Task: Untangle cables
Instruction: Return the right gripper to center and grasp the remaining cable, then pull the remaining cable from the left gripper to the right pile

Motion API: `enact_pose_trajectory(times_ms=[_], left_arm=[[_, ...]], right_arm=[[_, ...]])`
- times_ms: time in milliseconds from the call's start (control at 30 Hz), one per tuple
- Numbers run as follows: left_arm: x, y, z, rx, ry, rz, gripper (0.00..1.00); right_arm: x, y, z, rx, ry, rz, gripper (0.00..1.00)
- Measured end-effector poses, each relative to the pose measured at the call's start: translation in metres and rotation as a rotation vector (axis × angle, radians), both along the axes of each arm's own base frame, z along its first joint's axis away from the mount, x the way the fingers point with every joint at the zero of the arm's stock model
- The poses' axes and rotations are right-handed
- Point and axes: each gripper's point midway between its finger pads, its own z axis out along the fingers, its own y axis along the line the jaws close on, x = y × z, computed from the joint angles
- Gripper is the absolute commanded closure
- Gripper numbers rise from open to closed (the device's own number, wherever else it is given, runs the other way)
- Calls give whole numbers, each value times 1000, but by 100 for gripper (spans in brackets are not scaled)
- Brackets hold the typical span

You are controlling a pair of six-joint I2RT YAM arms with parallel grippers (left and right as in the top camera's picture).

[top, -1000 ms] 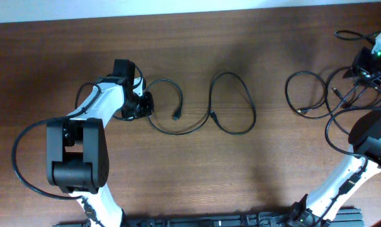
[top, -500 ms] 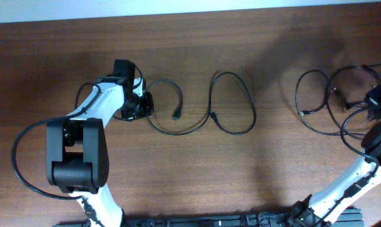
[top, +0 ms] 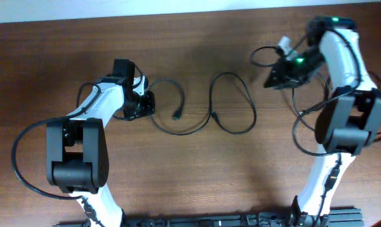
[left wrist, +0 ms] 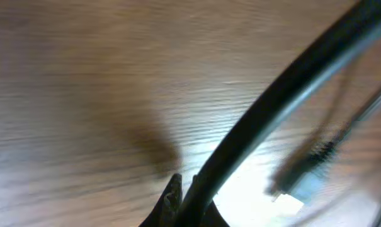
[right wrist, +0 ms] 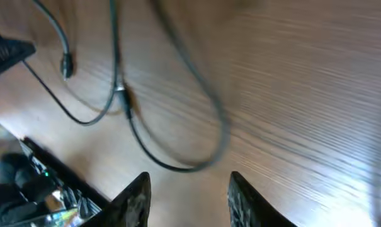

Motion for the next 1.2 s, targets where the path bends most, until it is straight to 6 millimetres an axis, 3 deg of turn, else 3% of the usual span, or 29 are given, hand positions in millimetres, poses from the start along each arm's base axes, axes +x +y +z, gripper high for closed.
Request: enact_pose_trajectory(times_ms=[33, 67, 133, 200, 300, 400, 567, 733, 900, 1067, 1100, 1200], left_arm=[[4, -8, 3, -44, -26, -28, 100], [9, -17, 8, -99, -63, -64, 93], [14, -37, 21, -214, -123, -142, 57], [14, -43, 24, -251, -136, -169, 51], [11, -43, 24, -256, -129, -179, 46], [-2, -29, 13, -167, -63, -165, 43], [-6, -6, 1, -19, -29, -144, 41], [-6, -5, 0, -13, -29, -144, 38], [-6, -5, 1, -13, -30, -144, 36], [-6, -5, 1, -13, -31, -144, 34], [-6, -5, 1, -13, -31, -144, 34], [-5, -5, 2, -11, -33, -144, 34]], right_arm=[[3, 8, -3, -25, -15, 24, 51], [9, 14, -7, -50, -39, 39, 45], [15, 37, -18, -129, -84, 111, 41], [22, 52, -30, -185, -138, 165, 41], [30, 66, -57, -331, -218, 249, 39], [40, 54, -65, -445, -246, 223, 39], [45, 43, -66, -506, -229, 115, 39], [46, 31, -66, -578, -225, 98, 39], [62, 29, -47, -589, -279, 76, 37], [61, 9, -55, -596, -255, 40, 37], [59, 7, -61, -594, -249, 36, 38], [42, 7, -84, -561, -195, 42, 68]])
